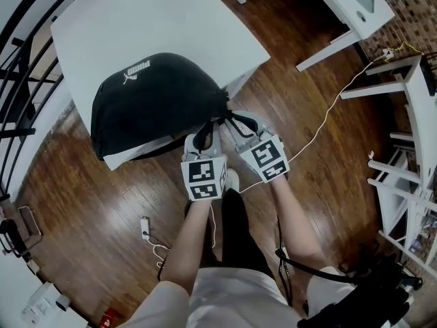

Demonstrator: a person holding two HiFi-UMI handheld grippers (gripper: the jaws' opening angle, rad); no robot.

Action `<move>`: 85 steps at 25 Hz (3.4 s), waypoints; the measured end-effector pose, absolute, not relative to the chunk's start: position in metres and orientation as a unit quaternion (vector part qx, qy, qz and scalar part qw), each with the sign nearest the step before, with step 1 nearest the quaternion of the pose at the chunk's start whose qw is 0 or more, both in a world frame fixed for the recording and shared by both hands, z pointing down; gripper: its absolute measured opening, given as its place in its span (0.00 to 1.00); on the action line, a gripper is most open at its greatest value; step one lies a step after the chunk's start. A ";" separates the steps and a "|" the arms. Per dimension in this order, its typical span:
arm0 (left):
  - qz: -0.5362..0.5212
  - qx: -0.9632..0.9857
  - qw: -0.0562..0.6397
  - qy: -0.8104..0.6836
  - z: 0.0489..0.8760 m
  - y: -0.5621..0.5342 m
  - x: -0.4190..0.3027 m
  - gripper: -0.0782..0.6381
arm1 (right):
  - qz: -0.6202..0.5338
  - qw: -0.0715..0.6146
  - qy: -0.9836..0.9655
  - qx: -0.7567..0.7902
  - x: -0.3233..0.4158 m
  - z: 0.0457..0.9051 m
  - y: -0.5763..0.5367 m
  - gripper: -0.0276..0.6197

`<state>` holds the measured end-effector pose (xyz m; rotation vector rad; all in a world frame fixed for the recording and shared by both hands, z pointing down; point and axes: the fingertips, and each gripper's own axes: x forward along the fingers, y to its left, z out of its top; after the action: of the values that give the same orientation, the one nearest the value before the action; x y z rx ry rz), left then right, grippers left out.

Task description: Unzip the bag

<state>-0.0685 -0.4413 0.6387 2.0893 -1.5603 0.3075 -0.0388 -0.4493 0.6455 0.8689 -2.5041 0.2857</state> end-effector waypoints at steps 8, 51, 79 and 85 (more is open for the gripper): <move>0.119 0.782 0.245 -0.561 0.636 -0.427 -0.089 0.15 | 0.118 0.240 -0.893 0.363 -0.032 0.650 -0.453 0.10; 0.183 0.671 0.251 -0.673 0.633 -0.314 -0.411 0.19 | 0.147 0.289 -0.807 0.494 -0.018 0.677 -0.465 0.10; 0.017 0.724 -0.024 -0.690 0.247 0.195 -0.069 0.13 | 0.017 -0.030 -0.925 0.378 0.093 0.276 0.147 0.03; -0.003 0.729 -0.027 -0.683 0.229 0.239 -0.061 0.13 | 0.003 -0.018 -0.916 0.400 0.096 0.258 0.185 0.03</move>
<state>-0.0612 0.2393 0.2288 2.3322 -2.1850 -0.0096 0.0956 0.1852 0.2580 1.2721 -2.9121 0.0099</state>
